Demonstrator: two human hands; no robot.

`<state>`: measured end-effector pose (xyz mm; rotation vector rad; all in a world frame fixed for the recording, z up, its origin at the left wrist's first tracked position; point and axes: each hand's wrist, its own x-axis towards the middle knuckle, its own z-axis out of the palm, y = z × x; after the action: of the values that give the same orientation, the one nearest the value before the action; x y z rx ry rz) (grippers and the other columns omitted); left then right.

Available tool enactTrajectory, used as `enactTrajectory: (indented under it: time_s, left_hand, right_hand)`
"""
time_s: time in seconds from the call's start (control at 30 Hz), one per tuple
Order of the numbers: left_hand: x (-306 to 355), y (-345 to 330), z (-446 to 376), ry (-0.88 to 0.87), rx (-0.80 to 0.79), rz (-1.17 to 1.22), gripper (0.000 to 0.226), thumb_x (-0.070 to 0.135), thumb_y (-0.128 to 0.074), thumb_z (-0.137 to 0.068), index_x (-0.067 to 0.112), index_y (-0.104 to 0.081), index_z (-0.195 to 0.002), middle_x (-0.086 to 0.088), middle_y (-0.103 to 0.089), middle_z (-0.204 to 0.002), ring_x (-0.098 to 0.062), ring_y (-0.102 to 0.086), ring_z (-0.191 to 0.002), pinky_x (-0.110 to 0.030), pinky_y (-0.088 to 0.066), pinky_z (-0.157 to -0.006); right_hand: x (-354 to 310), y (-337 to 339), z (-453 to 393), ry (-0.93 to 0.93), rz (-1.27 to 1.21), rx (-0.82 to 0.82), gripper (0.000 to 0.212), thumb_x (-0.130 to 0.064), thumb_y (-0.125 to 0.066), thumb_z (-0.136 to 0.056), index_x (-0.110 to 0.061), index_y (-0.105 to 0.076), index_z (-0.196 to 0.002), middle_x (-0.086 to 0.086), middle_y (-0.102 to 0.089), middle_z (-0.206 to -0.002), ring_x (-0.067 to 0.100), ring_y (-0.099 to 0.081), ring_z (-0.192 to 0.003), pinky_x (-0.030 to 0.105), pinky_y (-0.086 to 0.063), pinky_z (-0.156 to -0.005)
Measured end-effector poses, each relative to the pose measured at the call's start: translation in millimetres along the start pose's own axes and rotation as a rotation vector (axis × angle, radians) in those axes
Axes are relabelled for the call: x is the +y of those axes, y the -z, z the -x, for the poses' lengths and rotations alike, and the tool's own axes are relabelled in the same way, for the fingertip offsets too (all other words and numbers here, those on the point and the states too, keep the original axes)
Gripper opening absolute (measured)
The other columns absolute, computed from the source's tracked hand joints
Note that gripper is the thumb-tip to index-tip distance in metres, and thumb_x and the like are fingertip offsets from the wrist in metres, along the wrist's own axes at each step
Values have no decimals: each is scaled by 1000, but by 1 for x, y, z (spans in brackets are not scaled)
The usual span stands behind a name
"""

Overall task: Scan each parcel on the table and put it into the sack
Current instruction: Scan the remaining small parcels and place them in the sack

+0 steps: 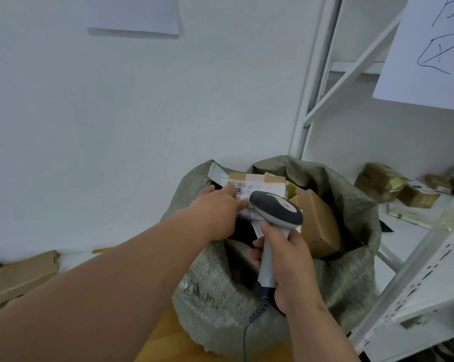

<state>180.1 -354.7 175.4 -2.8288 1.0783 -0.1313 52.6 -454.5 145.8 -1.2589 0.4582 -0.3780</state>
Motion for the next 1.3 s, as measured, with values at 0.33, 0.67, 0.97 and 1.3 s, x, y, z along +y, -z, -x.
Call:
enactTrajectory:
  time_s: [0.33,0.67,0.97,1.3]
  left_hand:
    - [-52,-11,97,59,-23,97,43,39,-41,-101,50,-39,-143,6,-40,-147,-21,-32,-136,-52,-9,-114]
    - [-157,-52,221,340,-66,308,45,45,-43,-99,46,-41,-144,9,-41,-149,-18,-37,-137,-44,-18,-111]
    - [-222,-123,302,645,-194,399,44,48,-39,-101,42,-42,-144,11,-41,-151,-16,-42,-136,-44,-18,-113]
    - [-287,-193,323,934,-208,518,43,43,-44,-100,38,-45,-142,12,-46,-147,-12,-46,-131,-39,-27,-112]
  right_hand:
    - [26,-65,60,14,20,-17,10,-22,-64,-95,-17,-64,-103,10,-63,-77,18,-65,-59,28,-50,-52]
    - [74,-166,117,-60,75,-131,18,-28,-67,-93,-14,-64,-103,7,-65,-77,21,-67,-65,40,-56,-70]
    - [135,-233,130,-160,314,-307,15,-30,-65,-93,-16,-63,-97,4,-65,-74,17,-69,-64,31,-53,-58]
    - [194,-301,88,-278,486,-471,16,-32,-66,-91,-18,-64,-96,3,-69,-74,22,-71,-71,45,-60,-77]
